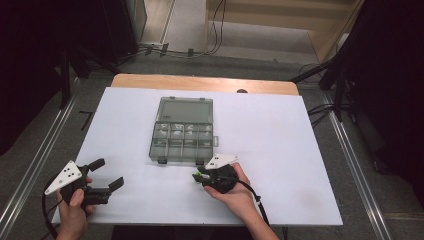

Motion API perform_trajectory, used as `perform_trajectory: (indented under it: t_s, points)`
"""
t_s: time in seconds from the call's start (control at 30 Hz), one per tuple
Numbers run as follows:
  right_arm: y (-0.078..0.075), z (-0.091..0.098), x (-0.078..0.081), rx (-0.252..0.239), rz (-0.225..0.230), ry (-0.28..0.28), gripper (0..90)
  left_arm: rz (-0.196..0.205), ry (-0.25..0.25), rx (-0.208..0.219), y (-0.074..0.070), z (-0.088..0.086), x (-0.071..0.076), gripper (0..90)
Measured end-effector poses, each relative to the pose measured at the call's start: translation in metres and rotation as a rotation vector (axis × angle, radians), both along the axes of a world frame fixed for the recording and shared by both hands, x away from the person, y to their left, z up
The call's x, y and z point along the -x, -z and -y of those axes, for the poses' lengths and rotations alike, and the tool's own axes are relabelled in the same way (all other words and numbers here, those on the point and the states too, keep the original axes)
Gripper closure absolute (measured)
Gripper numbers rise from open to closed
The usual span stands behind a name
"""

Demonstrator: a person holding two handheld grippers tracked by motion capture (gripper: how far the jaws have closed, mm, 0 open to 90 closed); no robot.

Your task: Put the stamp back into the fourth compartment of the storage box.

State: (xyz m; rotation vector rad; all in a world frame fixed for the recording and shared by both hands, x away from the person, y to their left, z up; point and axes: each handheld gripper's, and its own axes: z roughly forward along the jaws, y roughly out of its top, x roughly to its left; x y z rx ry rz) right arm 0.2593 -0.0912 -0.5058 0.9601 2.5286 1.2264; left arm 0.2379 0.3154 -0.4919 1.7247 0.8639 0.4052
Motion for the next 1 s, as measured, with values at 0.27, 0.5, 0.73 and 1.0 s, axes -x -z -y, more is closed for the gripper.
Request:
perform_trajectory:
  t_s: [0.27, 0.5, 0.73, 1.0]
  points:
    - [0.002, -0.001, 0.002, -0.001, 0.031, -0.01, 70.5, 0.0, 0.004, -0.003, 0.0, 0.0, 0.0, 0.0]
    - [0.001, 0.0, 0.003, -0.011, 0.032, -0.012, 70.9, 0.001, 0.007, -0.007, 0.0, 0.0, 0.0, 0.0]
    - [-0.002, 0.003, 0.004, -0.018, 0.037, -0.012, 70.9, 0.001, 0.008, -0.006, 0.0, 0.0, 0.0, 0.0]
    - [-0.008, 0.007, 0.006, -0.025, 0.036, -0.015, 71.0, 0.004, 0.008, -0.008, 0.0, 0.001, 0.0, 0.0]
